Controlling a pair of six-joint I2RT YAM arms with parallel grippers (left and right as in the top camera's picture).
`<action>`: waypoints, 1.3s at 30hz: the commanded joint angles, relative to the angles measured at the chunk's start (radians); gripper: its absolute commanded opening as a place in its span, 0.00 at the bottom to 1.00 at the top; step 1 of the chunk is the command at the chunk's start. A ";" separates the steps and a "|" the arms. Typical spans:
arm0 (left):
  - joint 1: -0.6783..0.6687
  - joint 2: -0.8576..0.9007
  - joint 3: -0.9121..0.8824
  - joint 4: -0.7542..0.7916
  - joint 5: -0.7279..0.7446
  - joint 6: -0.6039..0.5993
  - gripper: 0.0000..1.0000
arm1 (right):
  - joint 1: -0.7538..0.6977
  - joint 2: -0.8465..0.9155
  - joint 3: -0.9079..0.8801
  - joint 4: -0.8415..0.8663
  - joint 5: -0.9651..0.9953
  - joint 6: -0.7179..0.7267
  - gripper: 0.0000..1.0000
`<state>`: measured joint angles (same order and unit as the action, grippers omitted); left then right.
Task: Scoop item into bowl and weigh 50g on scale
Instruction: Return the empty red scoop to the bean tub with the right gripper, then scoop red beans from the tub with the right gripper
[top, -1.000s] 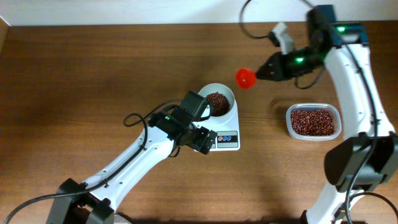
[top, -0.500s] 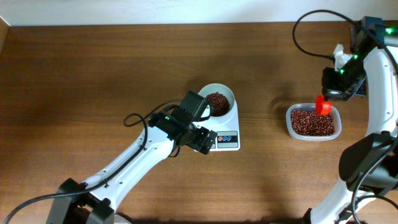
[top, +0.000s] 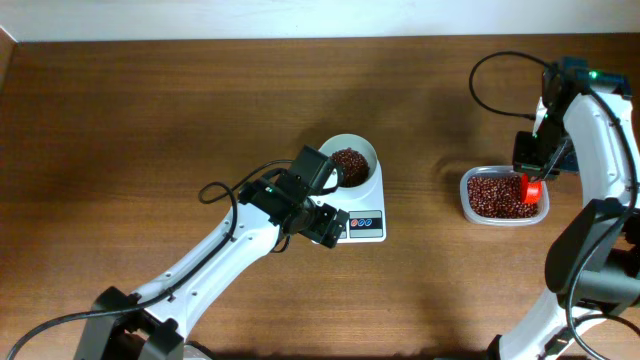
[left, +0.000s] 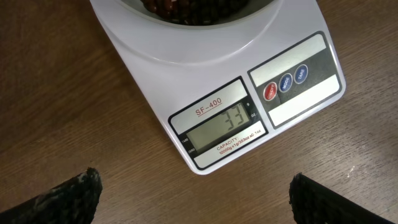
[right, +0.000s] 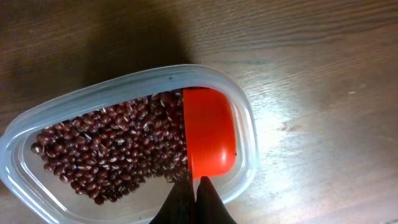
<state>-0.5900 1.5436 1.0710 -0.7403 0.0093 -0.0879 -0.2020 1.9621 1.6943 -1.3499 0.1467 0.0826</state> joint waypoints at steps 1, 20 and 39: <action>-0.003 -0.014 -0.006 0.002 -0.010 -0.010 0.99 | -0.002 -0.025 -0.046 0.045 -0.093 -0.011 0.04; -0.003 -0.014 -0.006 0.002 -0.010 -0.010 0.99 | -0.138 -0.024 -0.069 0.050 -0.630 -0.304 0.04; -0.003 -0.014 -0.006 0.002 -0.010 -0.010 0.99 | -0.311 -0.024 -0.069 -0.014 -0.787 -0.393 0.04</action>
<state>-0.5900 1.5436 1.0710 -0.7403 0.0093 -0.0879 -0.5102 1.9568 1.6302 -1.3586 -0.6159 -0.2943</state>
